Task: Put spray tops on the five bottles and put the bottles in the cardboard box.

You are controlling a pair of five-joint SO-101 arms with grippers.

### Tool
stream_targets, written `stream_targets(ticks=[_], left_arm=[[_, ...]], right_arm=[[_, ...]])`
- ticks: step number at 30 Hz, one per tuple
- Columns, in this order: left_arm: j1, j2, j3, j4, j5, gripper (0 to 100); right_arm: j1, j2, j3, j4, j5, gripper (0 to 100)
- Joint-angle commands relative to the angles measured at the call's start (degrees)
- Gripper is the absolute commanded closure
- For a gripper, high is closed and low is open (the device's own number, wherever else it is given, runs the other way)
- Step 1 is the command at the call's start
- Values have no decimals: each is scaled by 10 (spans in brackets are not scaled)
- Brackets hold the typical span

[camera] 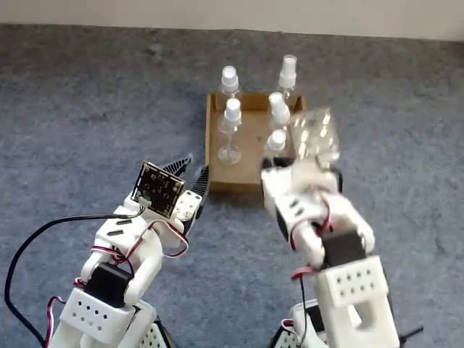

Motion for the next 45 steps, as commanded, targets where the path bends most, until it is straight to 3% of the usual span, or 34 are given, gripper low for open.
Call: stream_targets(ticks=[1, 8, 13, 16, 19, 23, 27, 33, 41, 45], left_arm=[[-8, -4, -21, -11, -4, 926], [-51, -16, -29, 17, -4, 926], [-80, -159, -23, 140, -10, 924], [-84, -244, -17, 236, -87, 924], [-135, -206, 23, 271, -190, 924], [-240, -201, 122, 255, -314, 924], [-328, -218, 226, 176, -375, 923], [-408, -221, 220, 247, -381, 923], [-412, -222, 220, 465, -380, 924], [-411, -223, 220, 463, -380, 924]], right_arm=[[-2, -132, 128, 5, 77, 993], [32, -403, 340, 56, 119, 993], [65, -388, 376, 108, 120, 993], [94, -400, 382, 110, 120, 993], [127, -406, 411, 111, 120, 993], [152, -404, 467, 111, 120, 993], [152, -404, 480, 112, 120, 993], [151, -403, 480, 112, 120, 993], [151, -403, 480, 112, 119, 993], [151, -403, 480, 112, 119, 993]])
